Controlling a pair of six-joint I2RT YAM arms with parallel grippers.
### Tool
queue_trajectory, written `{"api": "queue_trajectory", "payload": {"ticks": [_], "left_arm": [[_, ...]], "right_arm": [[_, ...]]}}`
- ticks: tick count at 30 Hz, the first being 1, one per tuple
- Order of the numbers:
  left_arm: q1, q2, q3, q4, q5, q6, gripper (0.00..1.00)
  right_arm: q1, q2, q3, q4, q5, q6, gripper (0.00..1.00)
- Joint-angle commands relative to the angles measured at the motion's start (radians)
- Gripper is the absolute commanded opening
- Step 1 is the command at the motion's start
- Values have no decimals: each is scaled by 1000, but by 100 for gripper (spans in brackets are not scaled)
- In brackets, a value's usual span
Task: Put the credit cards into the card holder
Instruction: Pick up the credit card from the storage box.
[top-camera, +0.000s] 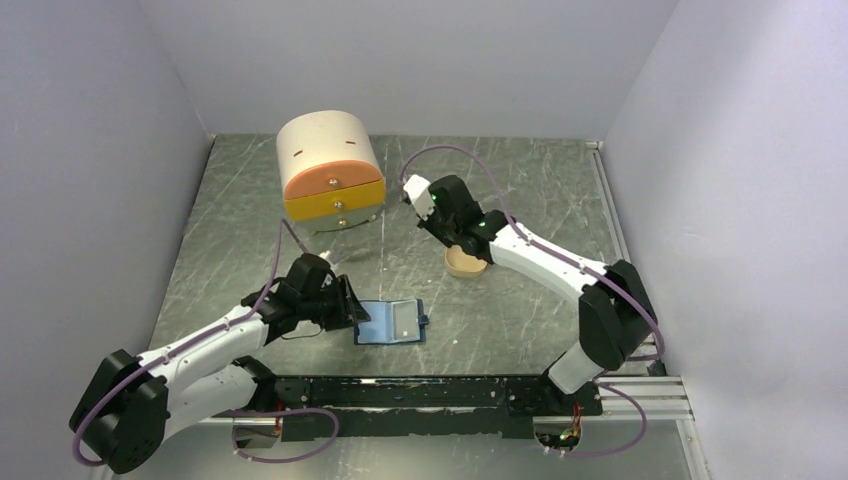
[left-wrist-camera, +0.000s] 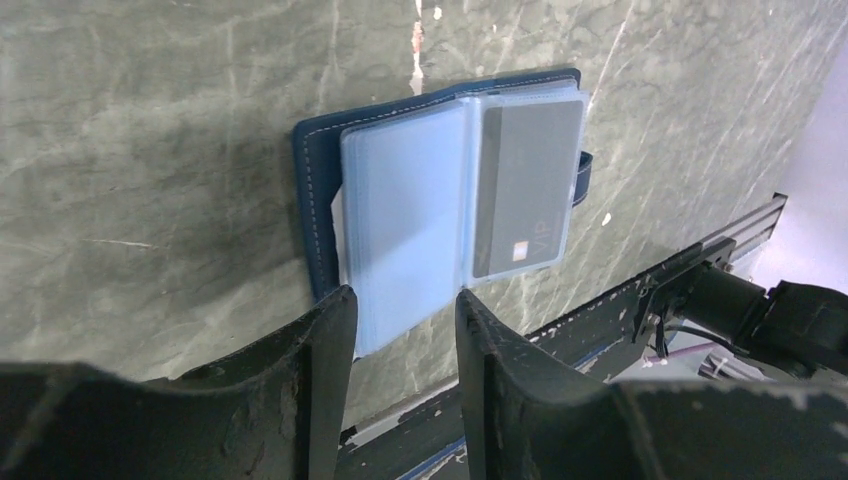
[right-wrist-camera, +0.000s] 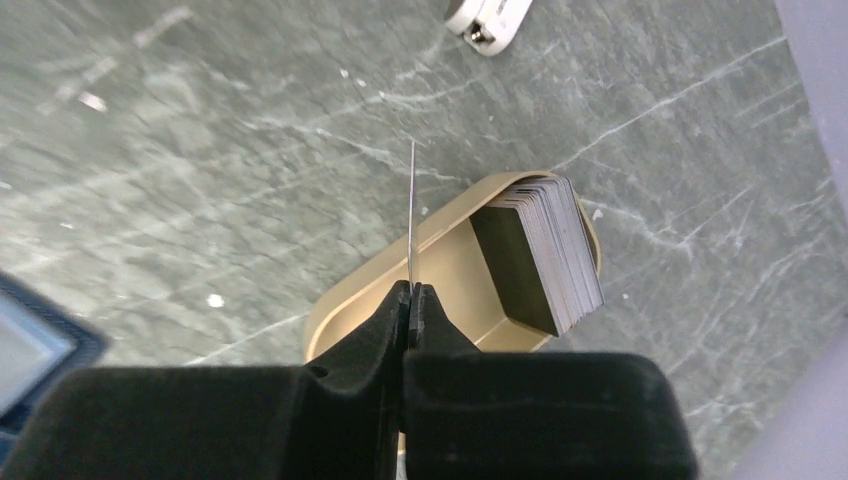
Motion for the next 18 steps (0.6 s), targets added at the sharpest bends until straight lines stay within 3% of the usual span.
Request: {"api": "queue_trajectory", "payload": {"ticks": [1,10,15,18], "left_arm": [[15,-28,24,-44,-50,-1,45],[37,-30,6,-17,7,-14,36],[41,6,-11,13,17,-13,29],[42,46,-12,22,31,0,24]], "right_arm": [[5,-80,59,-75,-83,198,0],[19,-278,-113,93,-281,513,0],[22,-263,-174,134,-378,759,0],[22,-245,-258,243,-487,928,0]]}}
